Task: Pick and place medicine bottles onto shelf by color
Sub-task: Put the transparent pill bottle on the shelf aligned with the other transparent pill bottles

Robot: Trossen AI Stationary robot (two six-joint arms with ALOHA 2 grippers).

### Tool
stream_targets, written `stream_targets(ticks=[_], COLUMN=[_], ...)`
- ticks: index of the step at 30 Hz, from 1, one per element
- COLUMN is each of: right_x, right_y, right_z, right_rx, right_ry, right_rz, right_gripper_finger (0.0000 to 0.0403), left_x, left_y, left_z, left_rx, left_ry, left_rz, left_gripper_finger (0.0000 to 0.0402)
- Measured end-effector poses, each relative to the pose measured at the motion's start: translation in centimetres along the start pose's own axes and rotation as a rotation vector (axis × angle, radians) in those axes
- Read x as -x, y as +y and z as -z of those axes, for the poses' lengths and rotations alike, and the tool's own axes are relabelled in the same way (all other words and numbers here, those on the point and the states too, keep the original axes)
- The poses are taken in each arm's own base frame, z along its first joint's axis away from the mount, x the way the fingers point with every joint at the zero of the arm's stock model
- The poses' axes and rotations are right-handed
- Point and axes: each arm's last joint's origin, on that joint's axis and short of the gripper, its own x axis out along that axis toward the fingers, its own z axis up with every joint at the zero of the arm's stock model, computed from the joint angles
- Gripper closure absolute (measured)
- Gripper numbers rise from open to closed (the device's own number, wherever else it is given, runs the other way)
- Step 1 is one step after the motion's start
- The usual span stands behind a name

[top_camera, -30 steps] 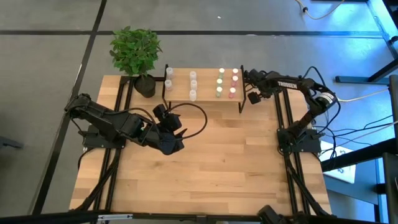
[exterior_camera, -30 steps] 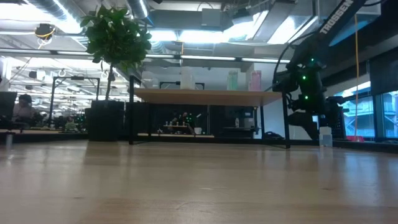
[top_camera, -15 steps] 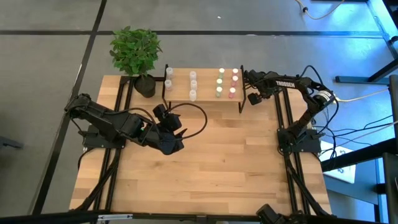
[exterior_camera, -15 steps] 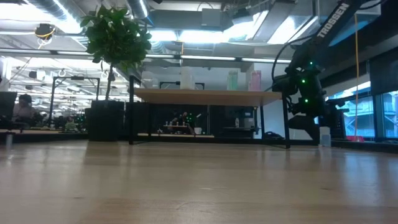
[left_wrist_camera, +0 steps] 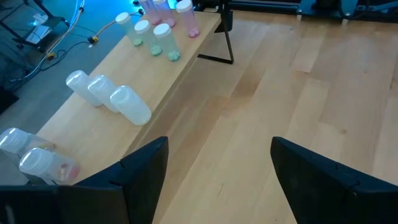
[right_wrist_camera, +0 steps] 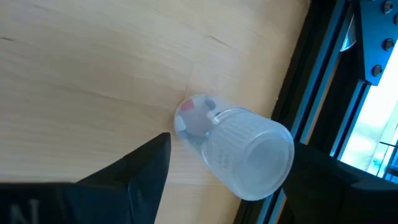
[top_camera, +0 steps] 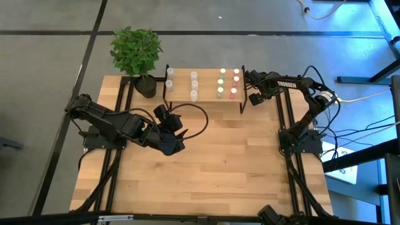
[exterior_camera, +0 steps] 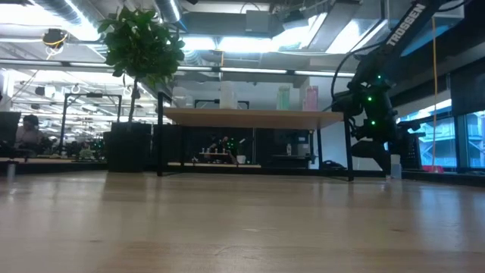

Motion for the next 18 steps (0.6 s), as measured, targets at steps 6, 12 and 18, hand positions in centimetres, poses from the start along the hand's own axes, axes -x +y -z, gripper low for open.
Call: stream_targets(ticks=[6,12,18], right_x=[0.0,0.0,0.0], right_y=[0.01,0.03,0.03], right_z=[-0.04,-0.08,-0.09], right_rx=[-0.003,-0.006,-0.006], right_ry=[-0.004,-0.008,-0.009], right_rz=[-0.001,-0.003,-0.003], right_gripper_finger=[0.0129,0.0141,0.0188], left_x=[0.0,0.0,0.0], left_y=[0.0,0.0,0.0], left_z=[0.0,0.0,0.0], left_rx=[0.0,0.0,0.0], left_ry=[0.0,0.0,0.0], left_rz=[0.0,0.0,0.0], left_gripper_finger=[0.0124,0.0124,0.0124])
